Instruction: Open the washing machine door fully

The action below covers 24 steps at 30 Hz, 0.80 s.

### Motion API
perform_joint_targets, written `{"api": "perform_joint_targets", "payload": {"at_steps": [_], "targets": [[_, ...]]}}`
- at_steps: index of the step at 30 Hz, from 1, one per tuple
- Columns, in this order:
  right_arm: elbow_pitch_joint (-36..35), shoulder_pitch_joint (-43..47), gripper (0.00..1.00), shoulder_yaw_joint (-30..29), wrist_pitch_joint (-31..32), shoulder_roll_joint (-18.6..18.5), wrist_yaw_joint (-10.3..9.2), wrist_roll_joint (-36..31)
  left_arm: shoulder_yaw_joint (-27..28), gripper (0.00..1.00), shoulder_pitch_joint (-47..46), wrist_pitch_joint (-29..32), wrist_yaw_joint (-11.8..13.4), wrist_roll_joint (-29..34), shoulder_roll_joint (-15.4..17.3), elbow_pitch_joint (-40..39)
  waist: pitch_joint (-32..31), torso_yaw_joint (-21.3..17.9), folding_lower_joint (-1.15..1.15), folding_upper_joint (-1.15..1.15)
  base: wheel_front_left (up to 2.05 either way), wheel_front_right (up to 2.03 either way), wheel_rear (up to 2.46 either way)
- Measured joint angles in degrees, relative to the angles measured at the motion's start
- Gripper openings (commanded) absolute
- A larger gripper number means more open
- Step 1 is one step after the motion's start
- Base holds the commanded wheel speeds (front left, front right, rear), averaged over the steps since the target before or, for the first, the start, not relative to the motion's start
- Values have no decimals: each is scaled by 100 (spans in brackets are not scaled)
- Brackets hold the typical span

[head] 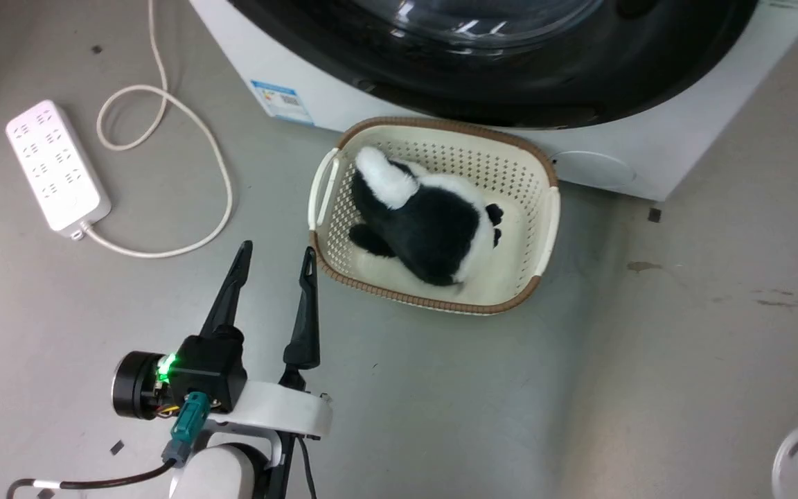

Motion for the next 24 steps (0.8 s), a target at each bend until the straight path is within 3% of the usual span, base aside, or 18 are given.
{"api": "perform_joint_targets", "payload": {"at_steps": [14, 24], "targets": [[697, -1147, 0, -910, 1146, -20, -1, 140, -198, 100, -159, -162, 103, -41, 0, -52, 354, 271, 0, 0, 0, 0, 0], [733, -1170, 0, -1462, 2137, -23, -11, 257, -278, 100, -243, -266, 163, -78, 0, -11, 227, 370, 0, 0, 0, 0, 0]]}}
